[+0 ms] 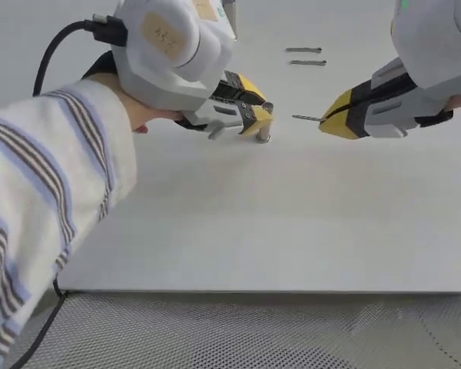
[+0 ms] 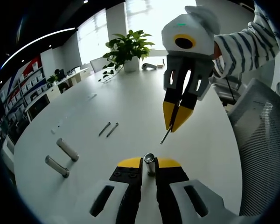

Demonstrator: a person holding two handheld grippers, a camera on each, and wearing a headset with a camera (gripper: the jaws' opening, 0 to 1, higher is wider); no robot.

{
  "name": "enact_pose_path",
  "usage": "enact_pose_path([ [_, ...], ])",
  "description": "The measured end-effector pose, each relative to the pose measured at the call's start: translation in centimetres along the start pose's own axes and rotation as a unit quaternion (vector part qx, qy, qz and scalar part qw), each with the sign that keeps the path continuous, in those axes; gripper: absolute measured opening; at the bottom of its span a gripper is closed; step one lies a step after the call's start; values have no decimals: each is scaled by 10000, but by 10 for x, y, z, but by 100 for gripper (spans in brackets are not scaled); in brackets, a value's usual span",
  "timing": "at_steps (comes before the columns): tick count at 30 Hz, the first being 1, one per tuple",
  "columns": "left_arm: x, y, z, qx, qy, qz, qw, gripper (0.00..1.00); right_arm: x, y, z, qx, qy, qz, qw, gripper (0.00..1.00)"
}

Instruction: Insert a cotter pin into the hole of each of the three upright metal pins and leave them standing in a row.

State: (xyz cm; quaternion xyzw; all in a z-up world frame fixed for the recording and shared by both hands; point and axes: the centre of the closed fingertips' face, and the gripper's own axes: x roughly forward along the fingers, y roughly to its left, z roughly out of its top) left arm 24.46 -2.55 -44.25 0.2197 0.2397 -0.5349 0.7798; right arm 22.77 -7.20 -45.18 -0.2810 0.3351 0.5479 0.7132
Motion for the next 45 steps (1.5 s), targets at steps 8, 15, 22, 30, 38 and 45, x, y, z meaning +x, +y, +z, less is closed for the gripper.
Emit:
enact_pose_path([
  [8, 0, -3, 1, 82, 2, -109, 9999, 6, 5, 1, 9, -100, -29, 73, 9999, 0],
  [15, -1, -6, 1, 179, -3, -119, 9998, 6, 9, 5, 17, -211, -13, 126, 9997, 0],
  [22, -2, -7, 0, 188, -16, -132, 9997, 6, 11, 7, 21, -248, -11, 151, 9996, 0],
  [30, -2, -8, 0, 198, 1, -130, 9997, 6, 15, 8, 23, -344, 42, 161, 9993, 0],
  [38, 1, -9, 2, 207, -8, -153, 9997, 6, 26, 9, 32, -381, -43, 256, 9989, 0],
  [45, 3, -8, 2, 180, 5, -162, 9997, 6, 30, 7, 38, -767, -151, 306, 9965, 0],
])
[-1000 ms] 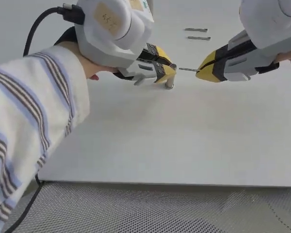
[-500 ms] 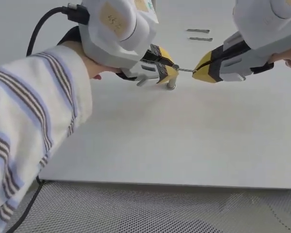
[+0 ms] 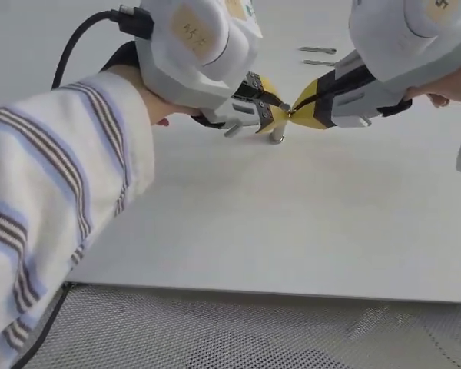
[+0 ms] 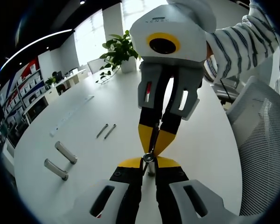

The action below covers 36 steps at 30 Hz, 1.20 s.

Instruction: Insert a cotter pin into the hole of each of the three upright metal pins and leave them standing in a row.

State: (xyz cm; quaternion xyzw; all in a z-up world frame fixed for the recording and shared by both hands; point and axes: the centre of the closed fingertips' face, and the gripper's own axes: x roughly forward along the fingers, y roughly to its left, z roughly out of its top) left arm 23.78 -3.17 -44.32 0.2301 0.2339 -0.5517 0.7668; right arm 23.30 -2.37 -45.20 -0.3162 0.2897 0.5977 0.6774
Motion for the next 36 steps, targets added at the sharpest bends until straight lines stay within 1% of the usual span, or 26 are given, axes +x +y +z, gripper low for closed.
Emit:
enact_pose_path([
  [2, 1, 1, 0, -12, 0, 14, 10000, 6, 0, 2, 3, -64, 28, -14, 10000, 0],
  [4, 1, 2, 1, -31, 2, 26, 10000, 6, 0, 1, 3, -97, 57, -6, 9999, 0],
  [8, 1, 2, 2, -66, 3, 31, 10000, 6, 2, -2, 1, -352, 99, -5, 9993, 0],
  [9, 0, 2, 2, -71, 3, 31, 10000, 6, 2, -2, 1, -345, 100, -21, 9994, 1],
  [11, 0, 2, 1, -91, -5, 15, 10000, 6, 4, -4, 1, -337, 43, -30, 9994, 7],
  [13, 0, 2, 1, -122, -10, 10, 9999, 6, 4, -4, 2, -310, -3, -32, 9995, 10],
  [18, -1, 2, 1, -102, -7, 17, 9999, 6, 0, -5, -4, -257, 35, -63, 9996, 6],
  [22, 0, 2, 1, -96, 7, 22, 10000, 6, -6, -6, -5, -218, 1, -84, 9997, 0],
  [24, 0, 2, 1, -87, 12, 22, 10000, 6, -7, -6, -5, -177, -39, -92, 9998, 0],
  [25, 0, 2, 1, -87, 12, 23, 10000, 6, -8, -4, -2, -150, -68, -108, 9998, 0],
  [27, 1, 2, 1, -89, 9, 26, 10000, 6, -8, -4, -1, -122, -98, -120, 9998, 0],
  [30, 2, 2, 2, -83, 21, 25, 10000, 6, -8, -4, -1, -104, -103, -113, 9998, 0],
  [36, 2, 3, 2, -169, 16, 49, 9998, 6, -8, -6, -2, -114, -96, -127, 9998, 0],
])
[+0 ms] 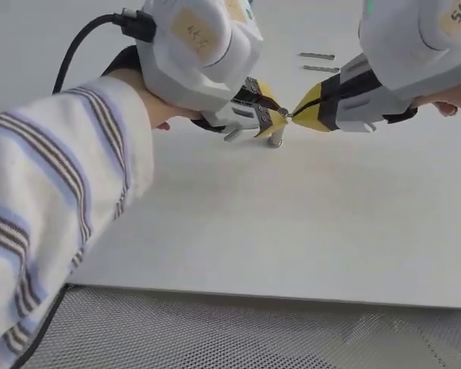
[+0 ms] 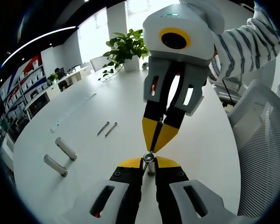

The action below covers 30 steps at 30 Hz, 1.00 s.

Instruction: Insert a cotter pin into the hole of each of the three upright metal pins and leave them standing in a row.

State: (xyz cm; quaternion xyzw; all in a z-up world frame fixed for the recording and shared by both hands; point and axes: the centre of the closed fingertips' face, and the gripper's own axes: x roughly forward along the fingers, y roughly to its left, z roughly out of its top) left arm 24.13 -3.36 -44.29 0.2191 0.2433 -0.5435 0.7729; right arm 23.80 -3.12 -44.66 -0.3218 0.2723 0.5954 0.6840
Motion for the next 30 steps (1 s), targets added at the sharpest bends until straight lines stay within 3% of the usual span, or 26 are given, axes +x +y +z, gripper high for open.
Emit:
enact_pose_path([
  [4, 0, 1, 0, -6, -34, 35, 10000, 6, 0, 0, 0, 27, -6, -21, 10000, 0],
  [7, -3, 6, 3, -137, -226, 168, 9995, 10, -1, -1, -1, 50, -1, -62, 10000, 1],
  [13, -18, 12, -7, -665, -492, 414, 9957, 34, -7, -2, 1, 381, -211, -164, 9989, 8],
  [15, -23, 7, -12, -857, -600, 357, 9939, 42, -7, -1, 3, 475, -271, -162, 9984, 9],
  [18, -31, 10, -17, -969, -874, 606, 9896, 63, -6, 1, 5, 551, -316, -143, 9979, 10],
  [21, -36, 4, -24, -1193, -906, 516, 9874, 72, -3, 3, 8, 568, -313, -106, 9978, 11],
  [24, -40, 6, -31, -1228, -896, 679, 9860, 77, 1, 4, 10, 549, -304, -70, 9980, 11],
  [27, -42, 10, -38, -1504, -892, 840, 9810, 91, 5, 4, 13, 565, -323, -35, 9979, 11],
  [28, -43, 8, -40, -1440, -869, 832, 9822, 97, 6, 4, 14, 563, -326, -37, 9979, 11],
  [30, -44, 3, -42, -1384, -801, 797, 9839, 99, 8, 3, 16, 567, -325, -28, 9979, 11],
])
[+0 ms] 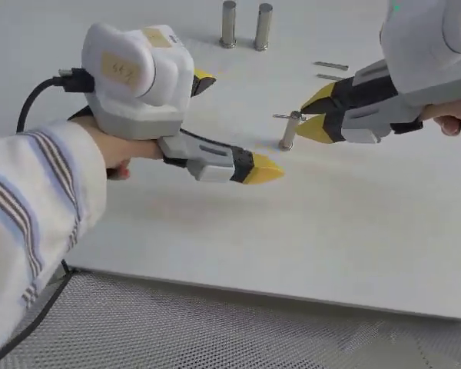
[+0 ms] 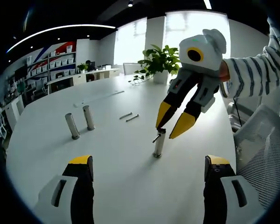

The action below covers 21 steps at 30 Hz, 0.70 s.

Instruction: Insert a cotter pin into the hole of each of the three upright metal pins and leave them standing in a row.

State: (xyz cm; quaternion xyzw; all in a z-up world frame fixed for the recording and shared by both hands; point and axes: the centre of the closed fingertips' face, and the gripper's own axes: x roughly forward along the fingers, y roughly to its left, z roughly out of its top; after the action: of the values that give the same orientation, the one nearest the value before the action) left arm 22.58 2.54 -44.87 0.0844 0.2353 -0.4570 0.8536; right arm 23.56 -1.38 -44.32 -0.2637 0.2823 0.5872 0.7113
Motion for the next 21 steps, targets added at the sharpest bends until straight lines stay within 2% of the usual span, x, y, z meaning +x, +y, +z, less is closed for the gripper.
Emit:
enact_pose_path([
  [5, -4, -14, -6, -160, 78, -267, 9995, 99, 5, 1, 0, 28, 25, 40, 10000, 10],
  [11, -8, -20, -10, -200, 114, -299, 9993, 99, 12, 0, -2, 138, 11, 108, 9998, 9],
  [15, -13, -21, -10, -319, 93, -305, 9990, 99, 16, -3, -4, 202, -9, 96, 9997, 5],
  [21, -22, -14, -10, -352, 86, -178, 9992, 99, 15, -2, -4, 286, -36, 180, 9994, 4],
])
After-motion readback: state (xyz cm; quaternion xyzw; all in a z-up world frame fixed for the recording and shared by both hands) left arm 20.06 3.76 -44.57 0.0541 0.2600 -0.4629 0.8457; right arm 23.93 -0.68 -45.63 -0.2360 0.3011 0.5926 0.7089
